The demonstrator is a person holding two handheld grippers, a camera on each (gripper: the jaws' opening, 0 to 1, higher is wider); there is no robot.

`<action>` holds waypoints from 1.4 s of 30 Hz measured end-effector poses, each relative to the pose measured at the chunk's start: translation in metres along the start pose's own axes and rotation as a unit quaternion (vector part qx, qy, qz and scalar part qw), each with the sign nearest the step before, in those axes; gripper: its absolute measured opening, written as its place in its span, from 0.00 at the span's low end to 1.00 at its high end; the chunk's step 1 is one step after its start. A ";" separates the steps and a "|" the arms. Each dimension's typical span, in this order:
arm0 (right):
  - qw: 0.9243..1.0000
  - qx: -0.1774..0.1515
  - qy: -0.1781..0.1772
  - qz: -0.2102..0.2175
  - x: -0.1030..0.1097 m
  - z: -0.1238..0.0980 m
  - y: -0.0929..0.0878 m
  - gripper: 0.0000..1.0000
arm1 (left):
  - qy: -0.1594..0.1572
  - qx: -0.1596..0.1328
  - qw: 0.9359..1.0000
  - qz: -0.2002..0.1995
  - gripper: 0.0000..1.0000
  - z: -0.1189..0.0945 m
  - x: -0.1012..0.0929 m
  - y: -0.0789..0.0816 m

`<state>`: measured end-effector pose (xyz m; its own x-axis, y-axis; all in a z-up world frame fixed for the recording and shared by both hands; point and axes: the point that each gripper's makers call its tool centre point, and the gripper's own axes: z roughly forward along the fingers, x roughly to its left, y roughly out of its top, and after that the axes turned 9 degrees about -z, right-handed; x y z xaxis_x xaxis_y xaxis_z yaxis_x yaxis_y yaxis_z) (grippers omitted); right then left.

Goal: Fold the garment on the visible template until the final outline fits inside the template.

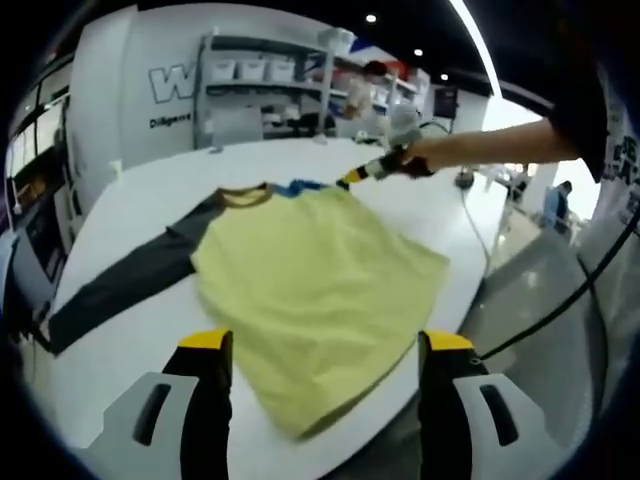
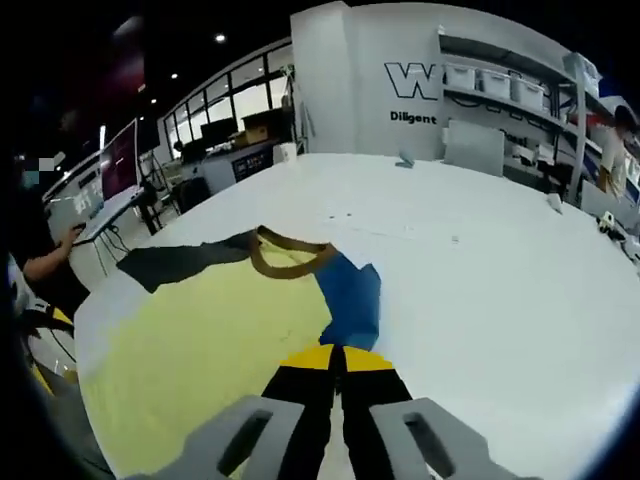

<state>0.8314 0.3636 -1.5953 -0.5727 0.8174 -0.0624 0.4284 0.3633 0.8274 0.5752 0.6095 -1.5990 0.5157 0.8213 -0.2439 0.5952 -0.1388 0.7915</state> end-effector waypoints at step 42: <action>0.961 0.000 0.228 -0.158 0.259 0.045 0.005 0.08 | 0.013 0.011 1.000 -0.005 0.70 -0.011 0.000 -0.009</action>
<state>0.7171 0.5974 -1.6326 -0.9208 0.3857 -0.0585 0.1836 0.5608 0.8073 0.5631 0.6168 -1.6003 0.4940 0.8365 -0.2372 0.6137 -0.1422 0.7767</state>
